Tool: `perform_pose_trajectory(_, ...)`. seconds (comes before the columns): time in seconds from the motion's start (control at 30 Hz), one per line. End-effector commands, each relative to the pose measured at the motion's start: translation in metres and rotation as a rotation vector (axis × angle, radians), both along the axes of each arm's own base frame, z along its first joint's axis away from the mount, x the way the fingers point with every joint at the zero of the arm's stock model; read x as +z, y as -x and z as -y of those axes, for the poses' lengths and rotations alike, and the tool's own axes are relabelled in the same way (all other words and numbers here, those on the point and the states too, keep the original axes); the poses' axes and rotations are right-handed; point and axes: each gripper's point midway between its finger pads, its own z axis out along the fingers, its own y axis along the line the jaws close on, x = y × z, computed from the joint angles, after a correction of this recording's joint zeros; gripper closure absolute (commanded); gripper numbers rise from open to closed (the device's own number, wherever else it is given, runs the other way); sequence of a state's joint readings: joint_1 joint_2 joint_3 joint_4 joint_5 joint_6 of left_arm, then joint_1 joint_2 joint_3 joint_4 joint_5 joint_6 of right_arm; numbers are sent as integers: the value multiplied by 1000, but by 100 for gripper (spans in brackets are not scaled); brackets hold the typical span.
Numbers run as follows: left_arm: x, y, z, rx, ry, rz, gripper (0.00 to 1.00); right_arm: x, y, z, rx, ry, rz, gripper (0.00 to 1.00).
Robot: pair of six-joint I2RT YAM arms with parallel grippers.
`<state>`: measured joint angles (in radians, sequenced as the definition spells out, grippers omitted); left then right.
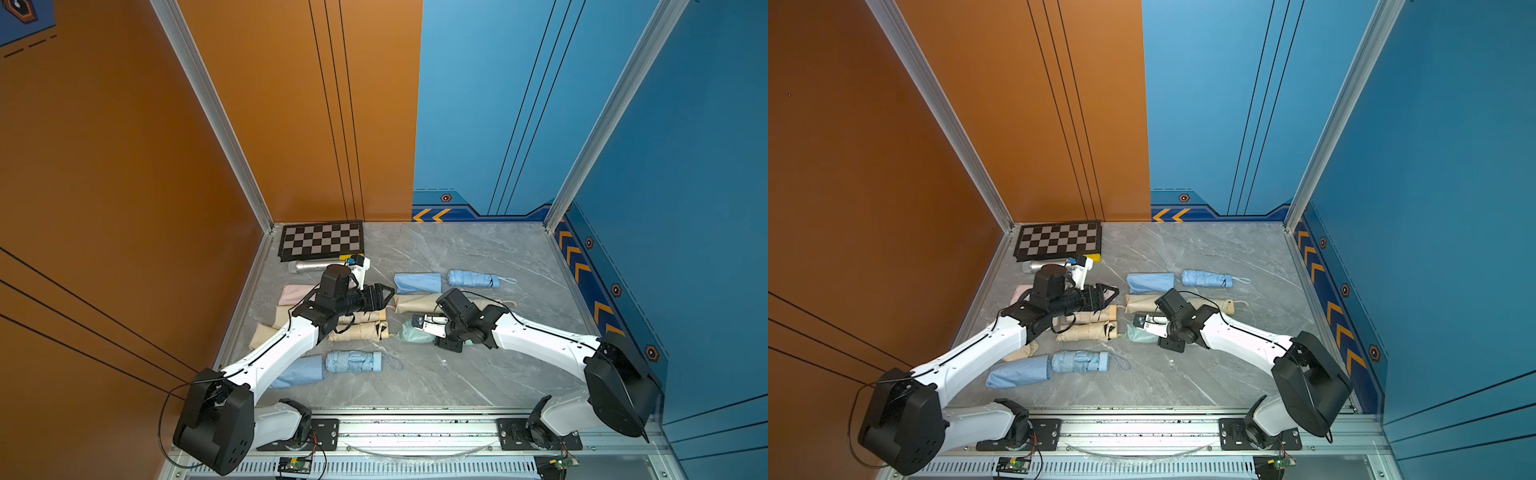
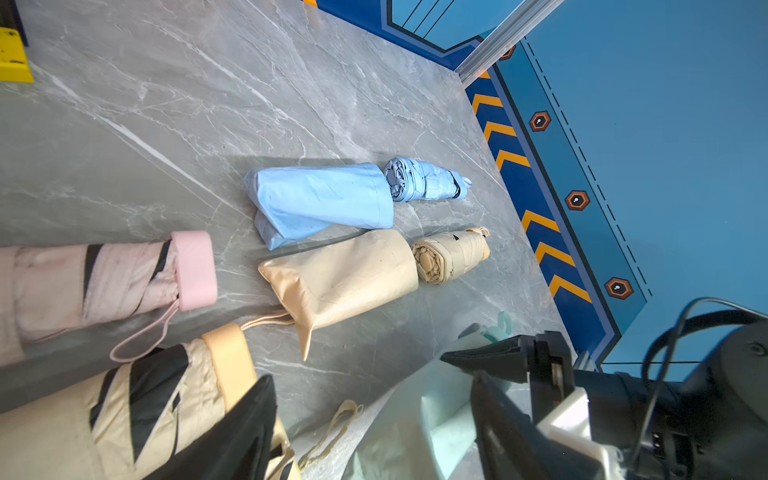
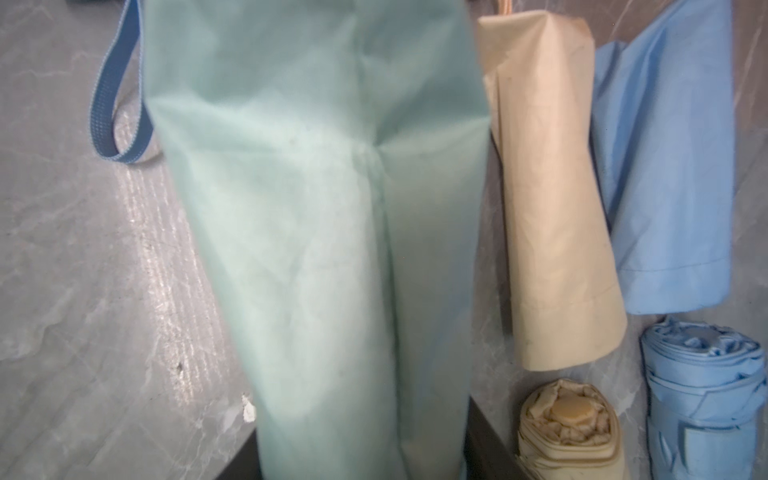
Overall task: Take umbrellas out of sleeves
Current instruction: Place the umbrella at the center of the board.
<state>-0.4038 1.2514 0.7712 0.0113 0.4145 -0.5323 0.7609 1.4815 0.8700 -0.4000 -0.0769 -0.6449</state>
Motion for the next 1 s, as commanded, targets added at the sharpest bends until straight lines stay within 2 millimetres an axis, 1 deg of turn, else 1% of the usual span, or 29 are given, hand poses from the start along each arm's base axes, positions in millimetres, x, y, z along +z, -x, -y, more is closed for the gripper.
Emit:
perform_pose_trajectory(0.0,-8,7,3,-36,20,-34,28,-2,-4,-9,45,-16,28,85)
perform_pose_trajectory(0.17,-16,13,4,-49,27,-68,30,-11,0,-7,74,0,14,85)
perform_pose_trajectory(0.23,-22,16,3,-38,19,-96,32,-15,3,-6,82,3,5,84)
perform_pose_trajectory(0.33,-41,24,-2,21,22,-183,33,-19,5,-5,92,11,-6,83)
perform_pose_trajectory(0.4,-53,33,-2,29,38,-242,34,-22,6,-8,98,3,-19,82)
perform_pose_trajectory(0.57,-61,53,7,18,71,-316,34,-29,9,-12,104,-5,-36,79)
perform_pose_trajectory(0.73,-60,70,17,-10,98,-351,34,-33,6,-15,110,11,-35,76)
perform_pose_trajectory(0.83,-68,79,16,-16,97,-388,35,-34,6,-17,118,13,-47,69)
perform_pose_trajectory(0.9,-75,84,14,-14,78,-413,35,-34,5,-17,119,17,-51,57)
perform_pose_trajectory(0.97,-82,83,9,2,61,-418,38,-36,8,-17,126,27,-69,51)
